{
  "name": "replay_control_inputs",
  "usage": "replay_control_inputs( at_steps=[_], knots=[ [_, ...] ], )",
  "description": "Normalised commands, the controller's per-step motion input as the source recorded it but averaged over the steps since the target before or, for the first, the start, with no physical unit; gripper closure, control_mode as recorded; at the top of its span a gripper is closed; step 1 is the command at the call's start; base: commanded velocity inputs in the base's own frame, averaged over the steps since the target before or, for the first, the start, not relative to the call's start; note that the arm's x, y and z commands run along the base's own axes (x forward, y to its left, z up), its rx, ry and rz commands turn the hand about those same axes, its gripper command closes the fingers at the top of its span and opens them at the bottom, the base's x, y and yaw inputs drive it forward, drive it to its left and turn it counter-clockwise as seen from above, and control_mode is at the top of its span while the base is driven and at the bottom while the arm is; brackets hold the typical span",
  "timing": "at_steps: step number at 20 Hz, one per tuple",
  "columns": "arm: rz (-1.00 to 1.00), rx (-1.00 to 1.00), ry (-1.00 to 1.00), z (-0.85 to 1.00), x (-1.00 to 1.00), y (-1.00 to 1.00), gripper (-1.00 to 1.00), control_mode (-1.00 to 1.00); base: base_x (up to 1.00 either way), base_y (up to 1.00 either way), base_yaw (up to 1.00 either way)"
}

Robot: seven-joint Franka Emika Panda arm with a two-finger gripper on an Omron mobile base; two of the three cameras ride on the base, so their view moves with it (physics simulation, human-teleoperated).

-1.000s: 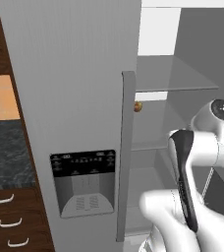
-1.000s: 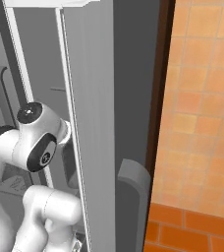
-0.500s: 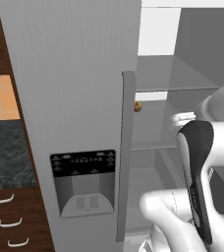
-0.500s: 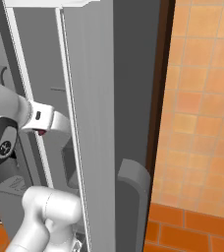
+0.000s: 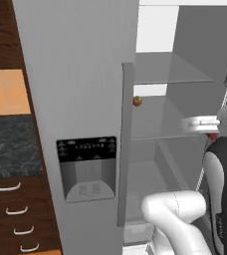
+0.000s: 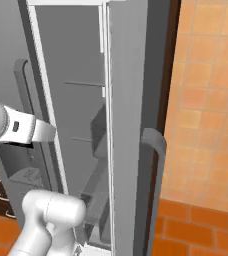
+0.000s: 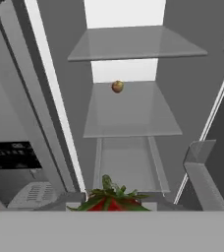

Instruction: Take the strawberry from the fridge and place it on top of the pancake, located on the dining counter.

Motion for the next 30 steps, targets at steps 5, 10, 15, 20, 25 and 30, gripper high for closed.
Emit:
replay_control_inputs(
  at_steps=[5,10,15,20,25,30],
  knots=[
    [0.00,0.00,0.00,0.00,0.00,0.00,1.00,1.00,-1.00,0.92,0.07],
    [0.00,0.00,0.00,0.00,0.00,0.00,1.00,1.00,-0.66,1.00,0.44],
    [0.00,0.00,0.00,0.00,0.00,0.00,1.00,1.00,0.00,0.55,0.89],
    [0.00,0.00,0.00,0.00,0.00,0.00,1.00,1.00,0.00,0.09,1.00],
    [0.00,0.00,0.00,0.00,0.00,0.00,1.00,1.00,-0.03,0.00,1.00],
    [0.00,0.00,0.00,0.00,0.00,0.00,1.00,1.00,-0.07,0.00,1.00]
  ],
)
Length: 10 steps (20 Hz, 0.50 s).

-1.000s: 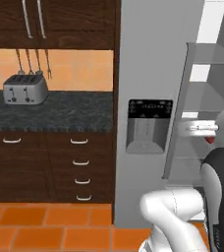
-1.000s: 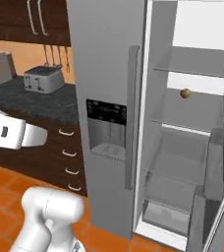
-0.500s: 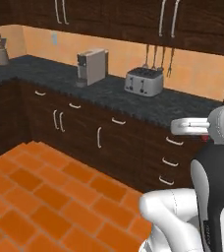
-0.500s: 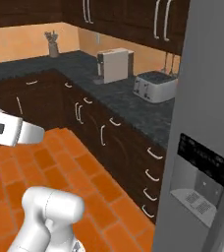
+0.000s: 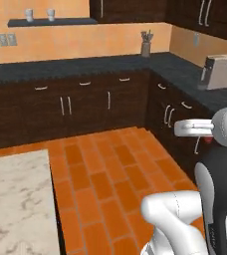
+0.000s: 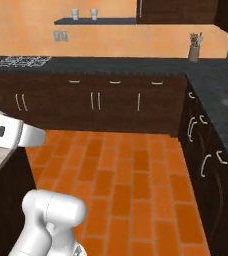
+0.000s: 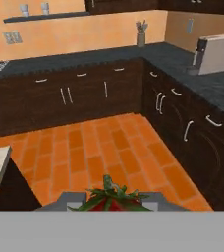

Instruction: Take the strawberry from the fridge and place it on top of the pancake, located on the dining counter.

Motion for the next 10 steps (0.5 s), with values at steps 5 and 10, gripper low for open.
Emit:
replay_control_inputs(
  at_steps=[5,10],
  knots=[
    [0.00,0.00,0.00,0.00,0.00,0.00,1.00,1.00,-0.06,0.00,1.00],
    [0.00,0.00,0.00,0.00,0.00,0.00,1.00,1.00,-0.05,0.00,1.00]
  ],
)
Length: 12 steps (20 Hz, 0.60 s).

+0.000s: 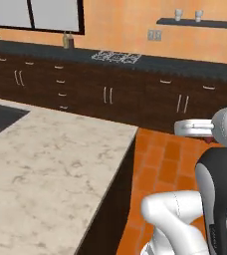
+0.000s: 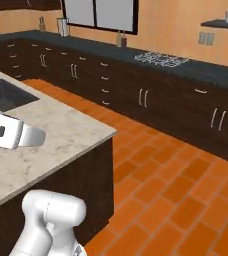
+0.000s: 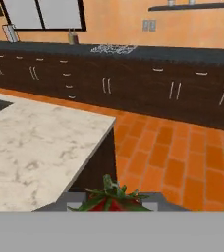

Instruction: Take the strawberry from the fridge and place it on top of the pancake, located on the dining counter.

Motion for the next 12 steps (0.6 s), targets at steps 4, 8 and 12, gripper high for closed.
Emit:
replay_control_inputs(
  at_steps=[4,8,12],
  knots=[
    [0.00,0.00,0.00,0.00,0.00,0.00,1.00,1.00,-0.03,0.00,1.00],
    [0.00,0.00,0.00,0.00,0.00,0.00,1.00,1.00,-0.08,0.00,1.00],
    [0.00,0.00,0.00,0.00,0.00,0.00,1.00,1.00,-0.19,0.01,1.00]
  ],
)
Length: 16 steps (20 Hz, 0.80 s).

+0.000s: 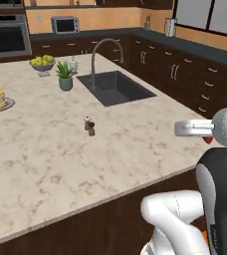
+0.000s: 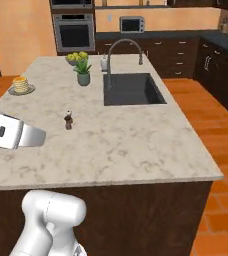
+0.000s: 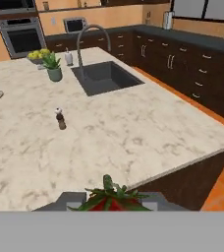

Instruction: Take the strawberry from the fridge and place it on top of the pancake, located on the dining counter.

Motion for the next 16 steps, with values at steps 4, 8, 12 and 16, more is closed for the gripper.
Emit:
replay_control_inputs(
  at_steps=[4,8,12,16],
  knots=[
    [0.00,0.00,0.00,0.00,0.00,0.00,1.00,1.00,-0.03,0.74,0.46],
    [0.00,0.00,0.00,0.00,0.00,0.00,1.00,1.00,-0.18,1.00,0.39],
    [0.00,0.00,0.00,0.00,0.00,0.00,1.00,1.00,-0.39,1.00,0.44],
    [0.00,0.00,0.00,0.00,0.00,0.00,1.00,1.00,-0.02,1.00,0.31]
  ],
)
